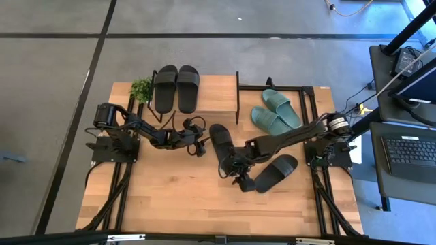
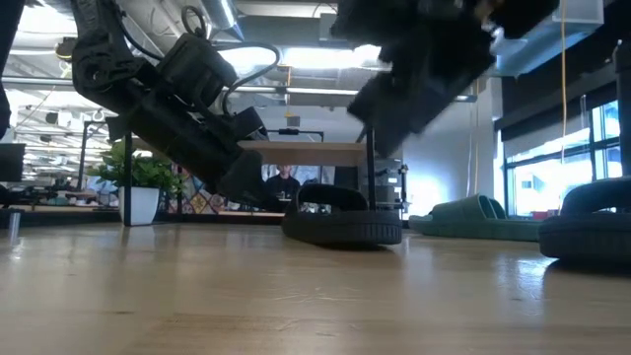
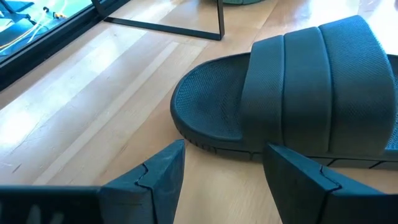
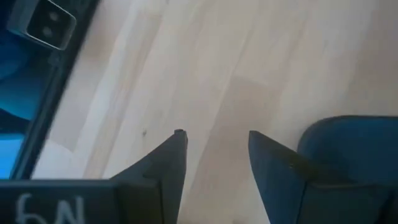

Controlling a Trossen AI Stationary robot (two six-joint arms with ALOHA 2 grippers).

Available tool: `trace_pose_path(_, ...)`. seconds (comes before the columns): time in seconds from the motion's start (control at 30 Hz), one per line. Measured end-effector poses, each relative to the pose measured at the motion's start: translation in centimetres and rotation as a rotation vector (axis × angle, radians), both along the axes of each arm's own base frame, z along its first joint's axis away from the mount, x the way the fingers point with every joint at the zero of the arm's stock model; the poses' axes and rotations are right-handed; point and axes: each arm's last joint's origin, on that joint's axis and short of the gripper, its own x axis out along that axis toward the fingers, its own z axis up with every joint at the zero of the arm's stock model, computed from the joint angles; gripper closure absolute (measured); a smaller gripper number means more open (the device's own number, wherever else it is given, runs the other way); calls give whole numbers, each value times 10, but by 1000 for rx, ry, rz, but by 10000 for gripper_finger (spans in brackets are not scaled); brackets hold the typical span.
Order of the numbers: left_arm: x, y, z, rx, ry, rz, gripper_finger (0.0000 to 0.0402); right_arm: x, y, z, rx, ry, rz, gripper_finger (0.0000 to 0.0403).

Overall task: Pick and place slides into the shelf
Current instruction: Put the black slipper under the shelf

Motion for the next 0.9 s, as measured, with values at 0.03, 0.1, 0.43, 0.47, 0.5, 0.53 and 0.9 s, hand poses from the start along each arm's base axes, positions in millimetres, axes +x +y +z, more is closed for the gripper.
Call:
trace_pose_path(0.03, 0, 0, 0, 0, 0, 0, 198, 2, 0, -6, -2, 14, 1, 231)
trace_pose_path(0.1, 0, 0, 0, 0, 0, 0, 198, 5, 1, -21, -19, 52, 13, 231)
trace_pose_path(0.43, 0, 1, 1, 21, 7, -12, 198, 17, -5, -61, -38, 106, 27, 231)
trace_pose_path(0.47, 0, 2, 1, 33, 14, -17, 198, 18, -8, -61, -41, 91, 31, 231)
trace_pose_path(0.5, 0, 2, 1, 39, 19, -18, 198, 20, -10, -60, -40, 76, 29, 231)
trace_pose_path(0.53, 0, 4, 1, 39, 19, -14, 198, 22, -12, -60, -41, 58, 29, 231)
trace_pose_path(0.9, -2, 20, 1, 33, 15, 47, 198, 35, -44, -56, -176, -66, -59, 231)
